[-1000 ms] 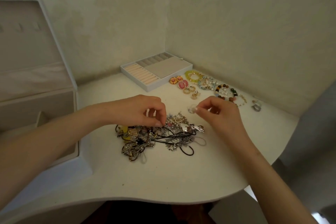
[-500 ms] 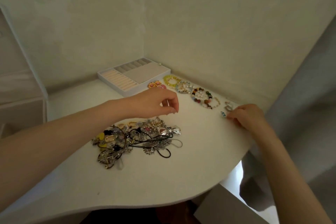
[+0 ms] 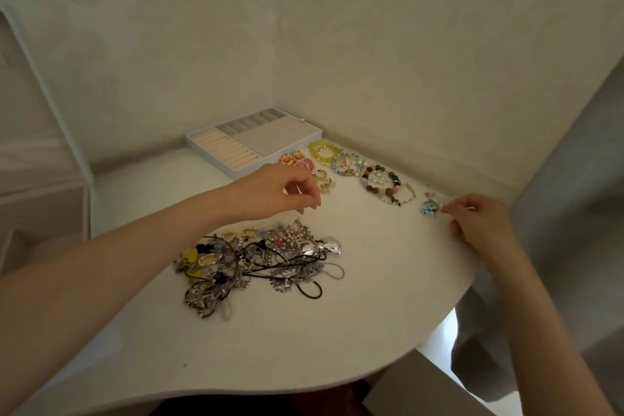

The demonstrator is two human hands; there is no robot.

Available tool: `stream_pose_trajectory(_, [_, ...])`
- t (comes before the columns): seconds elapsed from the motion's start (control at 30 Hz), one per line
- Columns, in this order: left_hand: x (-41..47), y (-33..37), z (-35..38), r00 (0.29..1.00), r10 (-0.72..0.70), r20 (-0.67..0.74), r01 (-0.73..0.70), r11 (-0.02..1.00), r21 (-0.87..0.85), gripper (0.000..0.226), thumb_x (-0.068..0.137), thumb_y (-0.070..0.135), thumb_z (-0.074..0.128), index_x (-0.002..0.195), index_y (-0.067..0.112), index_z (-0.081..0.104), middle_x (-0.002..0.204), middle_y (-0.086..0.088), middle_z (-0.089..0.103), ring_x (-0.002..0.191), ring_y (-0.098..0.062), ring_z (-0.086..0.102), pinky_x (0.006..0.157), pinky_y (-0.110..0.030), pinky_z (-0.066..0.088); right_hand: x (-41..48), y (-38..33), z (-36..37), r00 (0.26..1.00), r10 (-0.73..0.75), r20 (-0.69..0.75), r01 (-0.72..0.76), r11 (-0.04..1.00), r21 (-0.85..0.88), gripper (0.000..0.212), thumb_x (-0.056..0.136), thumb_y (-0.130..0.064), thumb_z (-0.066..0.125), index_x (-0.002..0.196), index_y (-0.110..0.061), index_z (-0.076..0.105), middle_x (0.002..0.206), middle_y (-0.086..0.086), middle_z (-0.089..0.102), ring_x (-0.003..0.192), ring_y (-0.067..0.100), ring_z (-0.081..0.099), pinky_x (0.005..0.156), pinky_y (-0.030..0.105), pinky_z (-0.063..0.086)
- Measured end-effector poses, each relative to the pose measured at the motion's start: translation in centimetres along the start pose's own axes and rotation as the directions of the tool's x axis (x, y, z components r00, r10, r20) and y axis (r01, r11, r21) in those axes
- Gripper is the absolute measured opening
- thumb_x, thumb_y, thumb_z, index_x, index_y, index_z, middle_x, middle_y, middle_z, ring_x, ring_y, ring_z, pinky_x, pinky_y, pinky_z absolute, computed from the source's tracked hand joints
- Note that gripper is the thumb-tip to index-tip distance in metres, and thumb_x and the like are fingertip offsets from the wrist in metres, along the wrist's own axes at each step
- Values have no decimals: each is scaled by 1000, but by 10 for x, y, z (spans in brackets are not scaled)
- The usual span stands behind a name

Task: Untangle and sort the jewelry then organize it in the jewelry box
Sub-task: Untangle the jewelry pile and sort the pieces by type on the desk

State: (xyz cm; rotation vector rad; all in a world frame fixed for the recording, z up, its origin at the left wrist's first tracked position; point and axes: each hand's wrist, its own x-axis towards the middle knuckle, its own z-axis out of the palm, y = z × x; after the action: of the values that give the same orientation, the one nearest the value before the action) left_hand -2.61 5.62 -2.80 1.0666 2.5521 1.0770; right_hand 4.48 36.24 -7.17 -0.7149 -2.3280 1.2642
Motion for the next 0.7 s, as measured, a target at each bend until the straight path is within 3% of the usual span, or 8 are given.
stream_pose_trajectory(0.07, [-1, 1, -1, 1000, -2, 13, 2, 1000, 22, 6, 89, 15, 62, 92, 18, 66, 89, 12, 66, 74, 4, 60, 69, -6, 41, -10, -5, 4, 999, -46, -3, 46, 999, 11, 19, 85, -20, 65, 66, -17, 60, 45, 0, 54, 44, 12, 44, 53, 26, 35])
stream_pose_trajectory(0.17, [-2, 2, -5, 997, -17, 79, 6, 989, 145, 5, 90, 18, 62, 92, 23, 63, 90, 16, 62, 80, 4, 56, 69, -5, 41, -27, -18, 14, 990, -142, 12, 141, 990, 26, 17, 85, -19, 64, 69, -15, 62, 51, 1, 53, 42, 6, 45, 50, 23, 36])
stream_pose_trajectory(0.23, [-4, 1, -9, 990, -44, 133, 16, 978, 207, 7, 88, 21, 64, 93, 26, 60, 96, 15, 61, 89, -1, 57, 77, -12, 44, -38, -28, 22, 979, -201, 25, 199, 978, 59, 17, 85, -17, 65, 68, -15, 62, 50, -2, 52, 41, 4, 45, 47, 15, 34])
stream_pose_trajectory(0.33, [-8, -3, -15, 972, -102, 212, 40, 959, 280, 16, 84, 25, 69, 96, 26, 58, 103, 12, 56, 96, -3, 56, 83, -20, 47, -50, -44, 36, 955, -262, 140, 241, 959, 148, 20, 83, -14, 69, 65, -21, 63, 47, -7, 53, 43, 3, 45, 48, 16, 36])
stream_pose_trajectory(0.4, [-13, -6, -17, 962, -139, 235, 58, 944, 324, 22, 82, 26, 72, 99, 25, 57, 102, 11, 49, 98, -5, 54, 82, -19, 47, -58, -57, 44, 897, -315, 311, 282, 948, 147, 17, 82, -14, 72, 70, -24, 66, 54, -5, 58, 47, 5, 50, 48, 17, 39])
stream_pose_trajectory(0.53, [-20, -11, -20, 949, -198, 244, 109, 935, 338, 27, 79, 27, 74, 98, 25, 55, 100, 10, 46, 97, -10, 55, 80, -23, 49, -68, -78, 63, 688, -363, 629, 406, 910, 81, 10, 81, -15, 74, 87, -22, 70, 71, -5, 62, 49, -3, 52, 53, 12, 40])
stream_pose_trajectory(0.63, [-25, -14, -22, 931, -241, 274, 147, 935, 323, 29, 79, 25, 75, 100, 25, 54, 103, 6, 46, 97, -11, 56, 81, -28, 52, -71, -86, 80, 613, -380, 692, 503, 864, 29, 11, 81, -20, 74, 89, -27, 71, 70, -10, 59, 53, -7, 50, 57, 12, 36])
stream_pose_trajectory(0.7, [-28, -14, -24, 922, -256, 291, 162, 937, 311, 29, 79, 23, 74, 99, 26, 53, 103, 8, 48, 97, -11, 56, 74, -18, 50, -72, -92, 88, 596, -384, 705, 531, 847, 13, 10, 81, -23, 74, 90, -26, 71, 68, -8, 59, 53, -4, 51, 56, 12, 36])
